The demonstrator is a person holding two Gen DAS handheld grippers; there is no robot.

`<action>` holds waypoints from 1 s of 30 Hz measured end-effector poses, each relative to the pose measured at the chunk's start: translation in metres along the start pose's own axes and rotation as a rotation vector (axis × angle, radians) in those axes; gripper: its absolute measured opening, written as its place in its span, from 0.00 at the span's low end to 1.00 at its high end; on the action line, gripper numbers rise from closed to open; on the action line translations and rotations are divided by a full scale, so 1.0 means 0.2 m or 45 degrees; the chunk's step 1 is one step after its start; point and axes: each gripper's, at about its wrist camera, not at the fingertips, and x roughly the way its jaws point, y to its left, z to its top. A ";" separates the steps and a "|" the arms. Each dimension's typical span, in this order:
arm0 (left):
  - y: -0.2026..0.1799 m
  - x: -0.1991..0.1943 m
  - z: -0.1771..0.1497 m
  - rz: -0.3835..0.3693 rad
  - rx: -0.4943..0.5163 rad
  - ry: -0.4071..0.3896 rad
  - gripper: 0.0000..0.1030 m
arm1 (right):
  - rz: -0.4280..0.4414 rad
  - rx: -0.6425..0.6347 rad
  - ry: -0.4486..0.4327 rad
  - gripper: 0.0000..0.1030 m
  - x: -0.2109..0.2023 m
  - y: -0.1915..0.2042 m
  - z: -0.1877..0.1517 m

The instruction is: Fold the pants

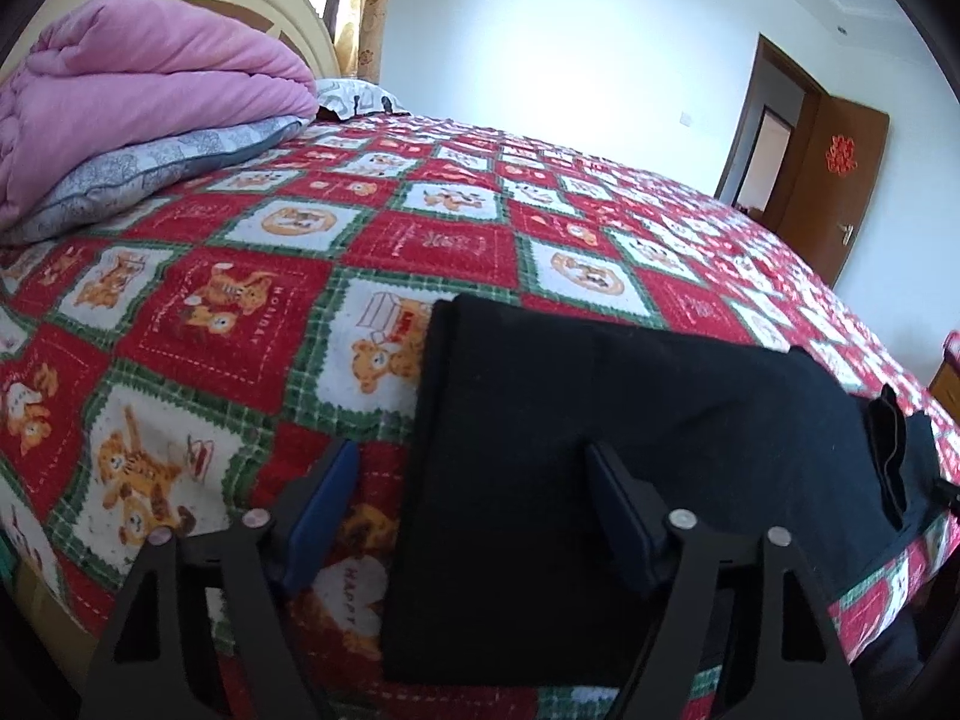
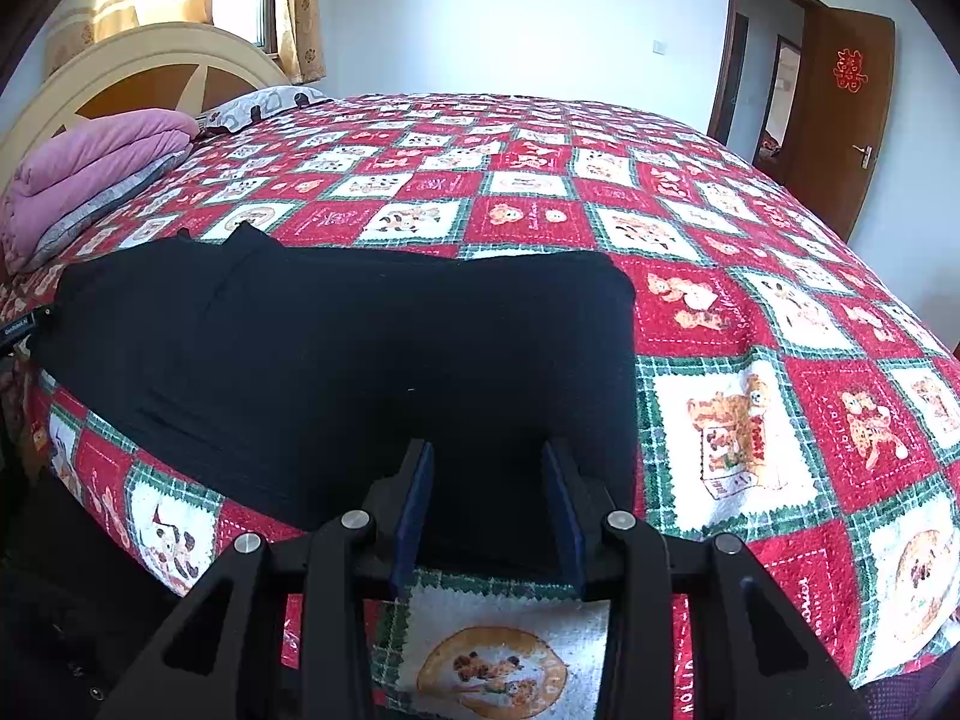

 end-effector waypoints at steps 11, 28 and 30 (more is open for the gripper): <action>0.02 -0.05 0.01 -0.066 -0.073 0.043 0.41 | -0.007 -0.007 -0.010 0.38 0.00 0.00 -0.01; 0.05 -0.12 0.10 -0.238 -0.235 0.094 0.12 | -0.028 0.042 -0.036 0.38 -0.04 -0.04 0.00; 0.05 -0.14 0.12 -0.267 -0.256 0.096 0.12 | -0.033 0.054 -0.052 0.38 -0.05 -0.05 0.01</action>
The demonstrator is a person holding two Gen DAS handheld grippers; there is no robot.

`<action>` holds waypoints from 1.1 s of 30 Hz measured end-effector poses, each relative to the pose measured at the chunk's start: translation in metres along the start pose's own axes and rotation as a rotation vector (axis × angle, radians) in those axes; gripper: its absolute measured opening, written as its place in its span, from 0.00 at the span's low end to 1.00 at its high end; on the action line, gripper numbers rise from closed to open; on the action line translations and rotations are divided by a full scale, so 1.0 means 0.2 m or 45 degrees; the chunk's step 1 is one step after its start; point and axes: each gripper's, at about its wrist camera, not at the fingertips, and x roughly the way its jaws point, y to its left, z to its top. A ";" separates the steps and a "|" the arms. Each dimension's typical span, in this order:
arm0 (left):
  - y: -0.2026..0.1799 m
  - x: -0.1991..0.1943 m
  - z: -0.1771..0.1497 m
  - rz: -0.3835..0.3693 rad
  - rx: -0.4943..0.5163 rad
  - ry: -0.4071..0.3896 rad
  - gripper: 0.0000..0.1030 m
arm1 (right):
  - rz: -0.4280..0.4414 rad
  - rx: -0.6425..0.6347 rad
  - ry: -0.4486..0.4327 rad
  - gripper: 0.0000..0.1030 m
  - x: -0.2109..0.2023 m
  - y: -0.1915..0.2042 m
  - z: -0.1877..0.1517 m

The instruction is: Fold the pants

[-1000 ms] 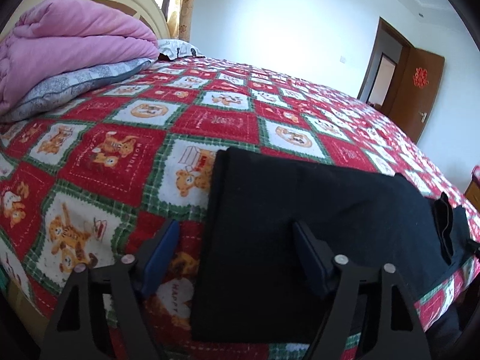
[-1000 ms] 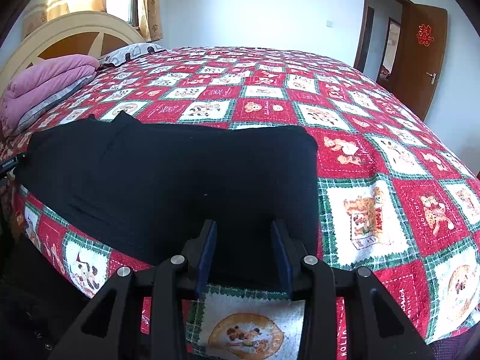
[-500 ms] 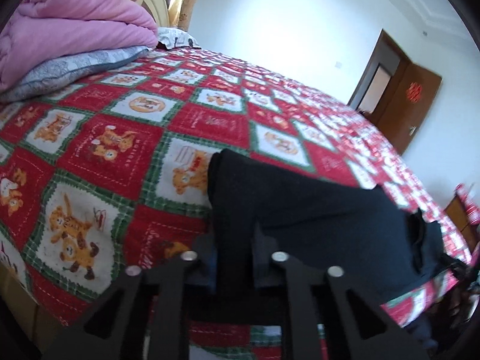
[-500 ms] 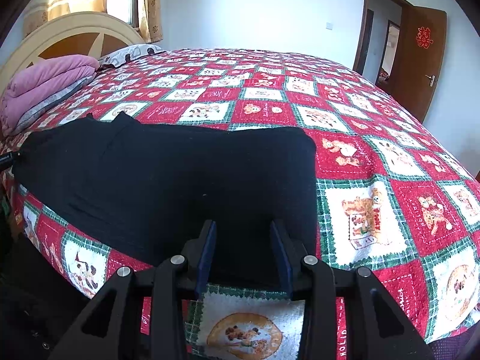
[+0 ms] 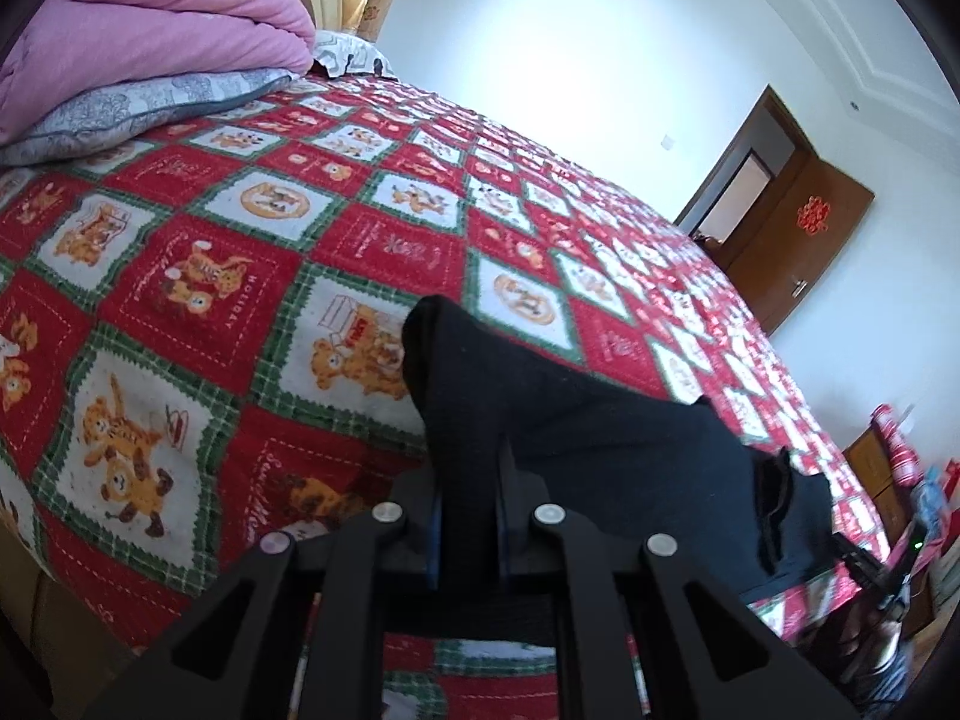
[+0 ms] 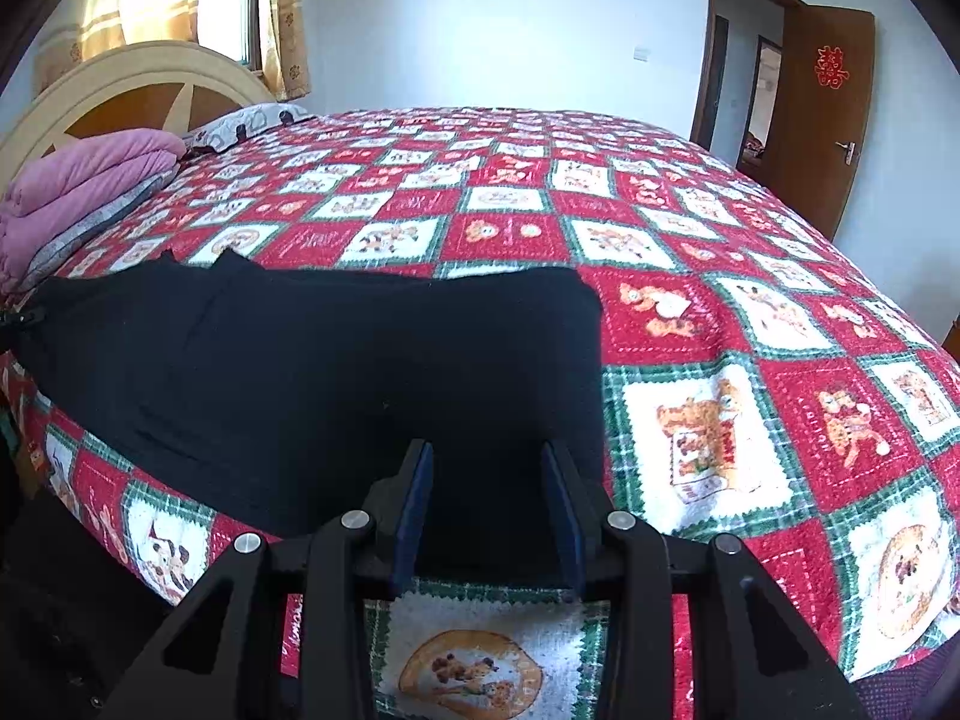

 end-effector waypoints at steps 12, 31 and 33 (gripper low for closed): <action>-0.32 -0.16 0.10 -0.178 0.084 -0.087 0.12 | -0.038 0.095 -0.056 0.38 -0.06 -0.08 0.05; -1.01 -0.17 0.12 -0.406 0.391 -0.104 0.11 | -0.051 0.169 -0.084 0.38 -0.14 -0.20 0.13; -1.06 -0.15 0.12 -0.421 0.418 -0.088 0.11 | -0.048 0.185 -0.082 0.38 -0.14 -0.22 0.13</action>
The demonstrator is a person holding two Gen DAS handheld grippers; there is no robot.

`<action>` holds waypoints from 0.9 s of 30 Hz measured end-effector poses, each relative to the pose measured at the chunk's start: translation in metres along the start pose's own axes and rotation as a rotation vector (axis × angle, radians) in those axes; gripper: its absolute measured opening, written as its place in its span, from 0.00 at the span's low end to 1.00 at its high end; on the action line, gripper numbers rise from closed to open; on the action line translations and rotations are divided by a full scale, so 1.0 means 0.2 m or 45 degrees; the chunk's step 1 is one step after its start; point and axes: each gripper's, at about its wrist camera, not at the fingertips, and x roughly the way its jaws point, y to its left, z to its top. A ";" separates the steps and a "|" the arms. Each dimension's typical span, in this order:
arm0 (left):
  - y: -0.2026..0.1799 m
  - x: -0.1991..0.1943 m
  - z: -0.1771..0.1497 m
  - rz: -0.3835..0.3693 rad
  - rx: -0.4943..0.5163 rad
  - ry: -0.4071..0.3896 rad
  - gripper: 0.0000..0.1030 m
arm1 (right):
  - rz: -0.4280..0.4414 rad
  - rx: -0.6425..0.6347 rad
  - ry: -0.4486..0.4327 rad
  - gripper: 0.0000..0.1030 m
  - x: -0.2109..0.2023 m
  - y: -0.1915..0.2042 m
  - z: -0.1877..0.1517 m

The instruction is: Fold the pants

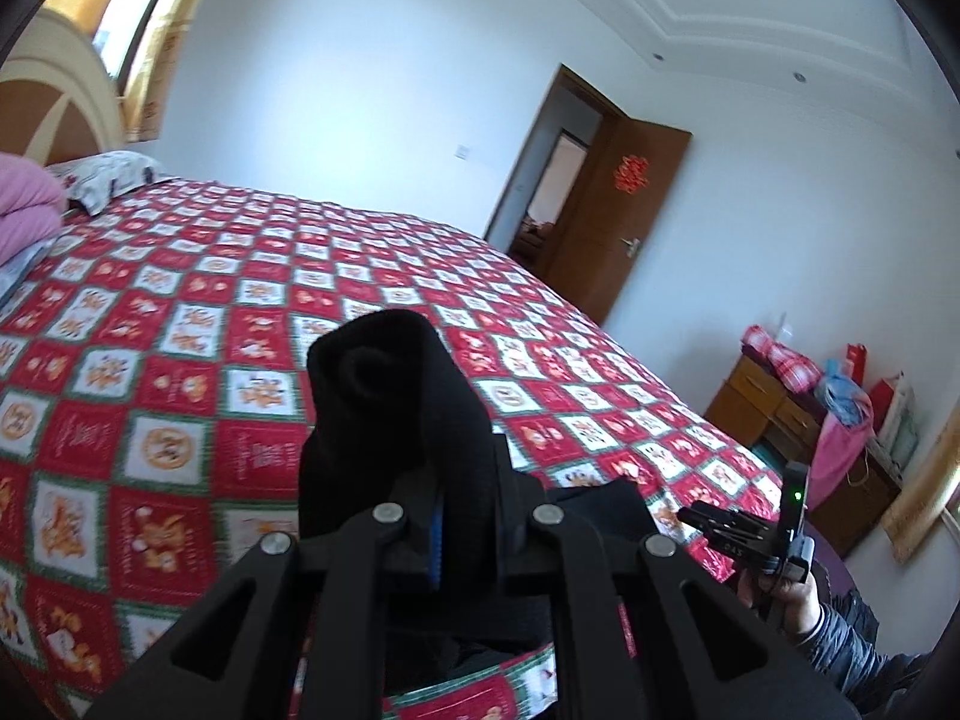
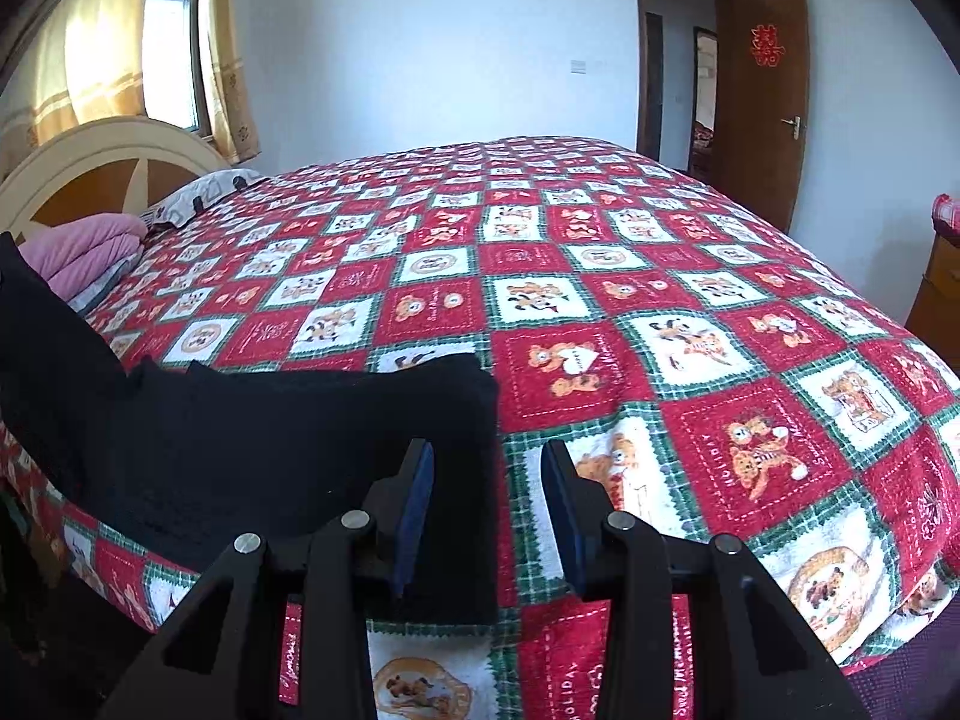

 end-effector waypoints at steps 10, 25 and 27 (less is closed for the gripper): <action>-0.25 0.21 0.04 -0.078 0.079 0.095 0.11 | -0.030 0.062 0.010 0.38 0.01 -0.11 0.02; -0.63 0.67 -0.09 -0.093 0.252 0.354 0.11 | -0.015 0.178 0.045 0.38 0.06 -0.25 0.01; -0.69 0.76 -0.13 -0.091 0.296 0.401 0.11 | -0.012 0.176 0.050 0.38 0.06 -0.25 0.01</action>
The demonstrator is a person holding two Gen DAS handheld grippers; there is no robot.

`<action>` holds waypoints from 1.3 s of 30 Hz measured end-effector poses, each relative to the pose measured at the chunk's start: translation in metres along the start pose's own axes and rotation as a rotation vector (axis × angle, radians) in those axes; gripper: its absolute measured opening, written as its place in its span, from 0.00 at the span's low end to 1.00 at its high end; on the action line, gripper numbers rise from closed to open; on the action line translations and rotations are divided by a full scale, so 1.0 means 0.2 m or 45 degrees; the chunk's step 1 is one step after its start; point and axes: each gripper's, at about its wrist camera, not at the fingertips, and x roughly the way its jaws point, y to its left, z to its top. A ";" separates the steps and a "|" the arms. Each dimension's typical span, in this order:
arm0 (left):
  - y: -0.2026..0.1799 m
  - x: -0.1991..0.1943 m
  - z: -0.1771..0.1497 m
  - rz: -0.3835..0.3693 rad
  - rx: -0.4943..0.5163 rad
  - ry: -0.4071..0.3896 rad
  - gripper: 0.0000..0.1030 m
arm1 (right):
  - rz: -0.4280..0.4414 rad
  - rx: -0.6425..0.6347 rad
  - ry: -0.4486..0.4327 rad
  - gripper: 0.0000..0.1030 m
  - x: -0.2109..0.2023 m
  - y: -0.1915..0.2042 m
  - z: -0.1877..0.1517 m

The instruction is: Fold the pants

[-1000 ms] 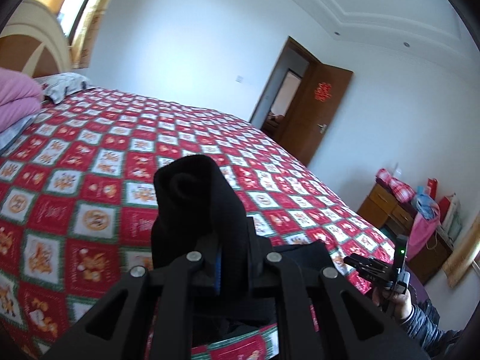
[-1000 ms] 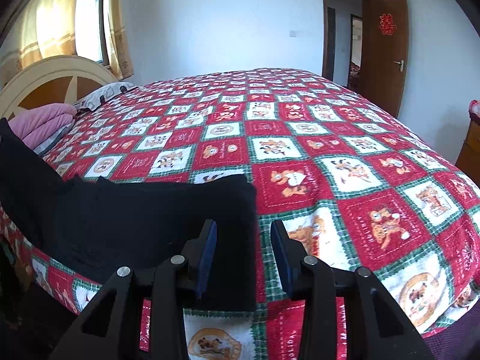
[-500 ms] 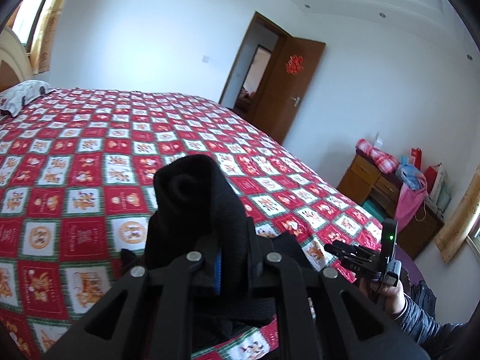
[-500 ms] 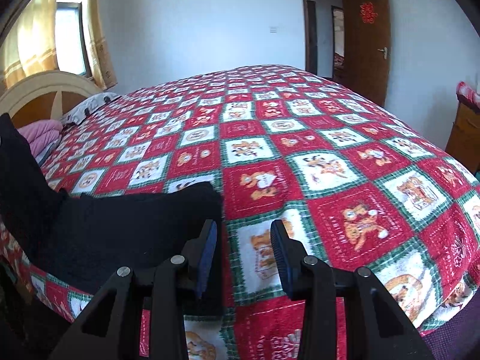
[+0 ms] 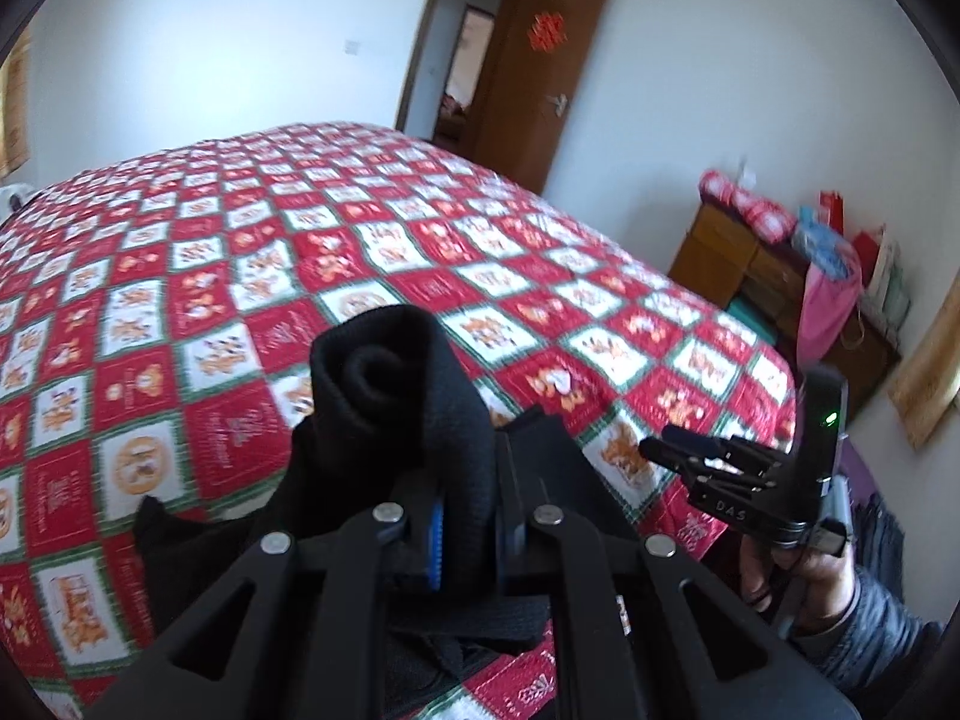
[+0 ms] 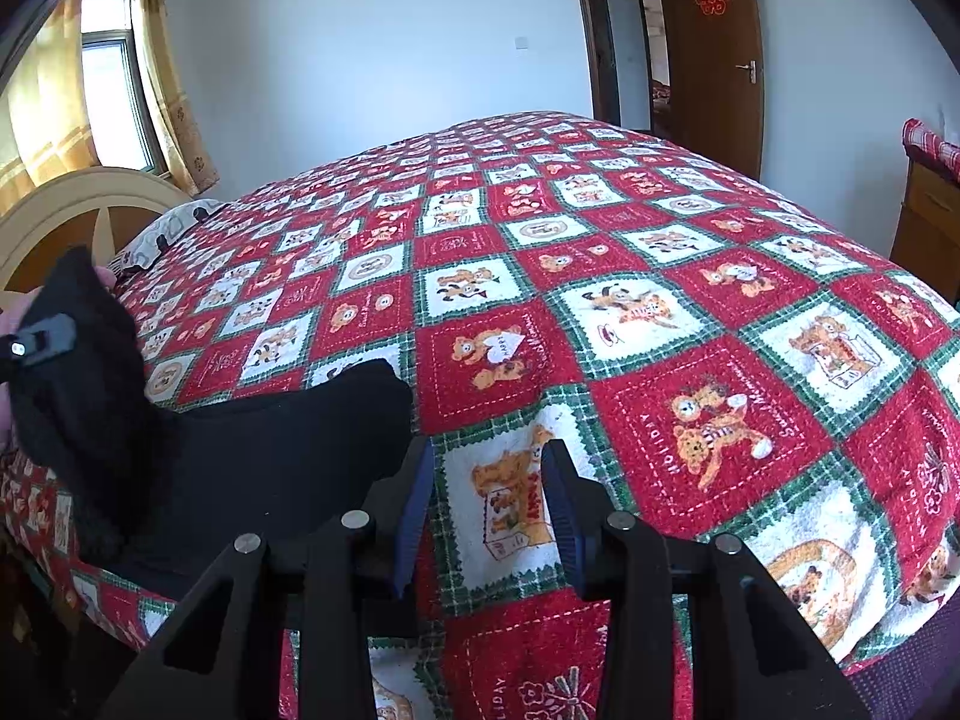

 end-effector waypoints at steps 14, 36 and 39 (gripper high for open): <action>-0.26 0.22 -0.05 -0.057 0.177 0.018 0.31 | 0.022 0.004 0.039 0.38 0.07 -0.01 -0.03; 0.39 -0.07 -0.51 0.348 -0.221 -0.191 0.78 | 0.343 -0.156 -0.013 0.59 -0.01 0.44 -0.03; 0.38 -0.07 -0.53 0.349 -0.203 -0.188 0.79 | 0.358 -0.138 0.047 0.59 0.04 0.42 -0.06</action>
